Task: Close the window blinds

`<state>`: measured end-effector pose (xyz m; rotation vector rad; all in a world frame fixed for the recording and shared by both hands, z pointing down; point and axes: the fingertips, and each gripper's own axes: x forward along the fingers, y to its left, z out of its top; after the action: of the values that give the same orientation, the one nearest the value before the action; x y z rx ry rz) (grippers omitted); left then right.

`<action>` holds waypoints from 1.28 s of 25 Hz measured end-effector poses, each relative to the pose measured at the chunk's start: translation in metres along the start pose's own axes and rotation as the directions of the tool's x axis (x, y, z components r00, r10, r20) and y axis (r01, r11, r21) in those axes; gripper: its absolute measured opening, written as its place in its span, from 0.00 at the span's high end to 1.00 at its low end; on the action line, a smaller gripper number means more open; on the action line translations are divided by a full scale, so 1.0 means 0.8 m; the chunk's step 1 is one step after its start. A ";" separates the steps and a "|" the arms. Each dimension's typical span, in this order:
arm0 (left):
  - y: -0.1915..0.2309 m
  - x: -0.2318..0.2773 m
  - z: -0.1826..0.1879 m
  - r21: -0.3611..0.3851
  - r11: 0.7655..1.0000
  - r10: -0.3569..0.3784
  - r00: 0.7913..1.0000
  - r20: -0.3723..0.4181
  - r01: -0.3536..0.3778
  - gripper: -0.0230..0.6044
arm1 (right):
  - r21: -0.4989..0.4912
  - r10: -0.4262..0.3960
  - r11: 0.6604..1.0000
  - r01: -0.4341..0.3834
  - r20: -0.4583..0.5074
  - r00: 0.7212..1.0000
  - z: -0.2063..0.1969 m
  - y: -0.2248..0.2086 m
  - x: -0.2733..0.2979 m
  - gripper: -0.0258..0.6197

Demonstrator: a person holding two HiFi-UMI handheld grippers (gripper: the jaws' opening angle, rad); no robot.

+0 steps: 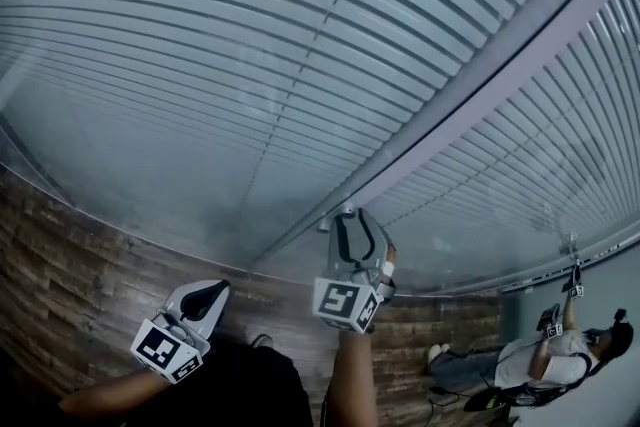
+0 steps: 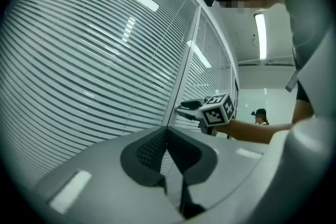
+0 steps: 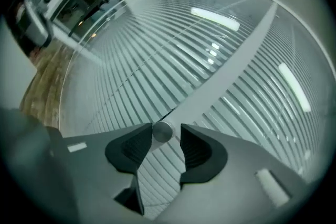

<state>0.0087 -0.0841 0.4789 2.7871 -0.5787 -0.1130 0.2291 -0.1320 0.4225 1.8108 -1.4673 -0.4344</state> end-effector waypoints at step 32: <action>0.019 -0.023 -0.003 -0.050 0.997 0.053 0.998 0.022 -0.052 0.97 | 0.569 0.020 0.821 -0.047 0.054 0.998 -0.007 -0.006 0.003 0.77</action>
<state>-0.0135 -0.0897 0.4857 2.7240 -0.6453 -0.1472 0.2373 -0.1321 0.4232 2.2384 -1.7905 -0.0003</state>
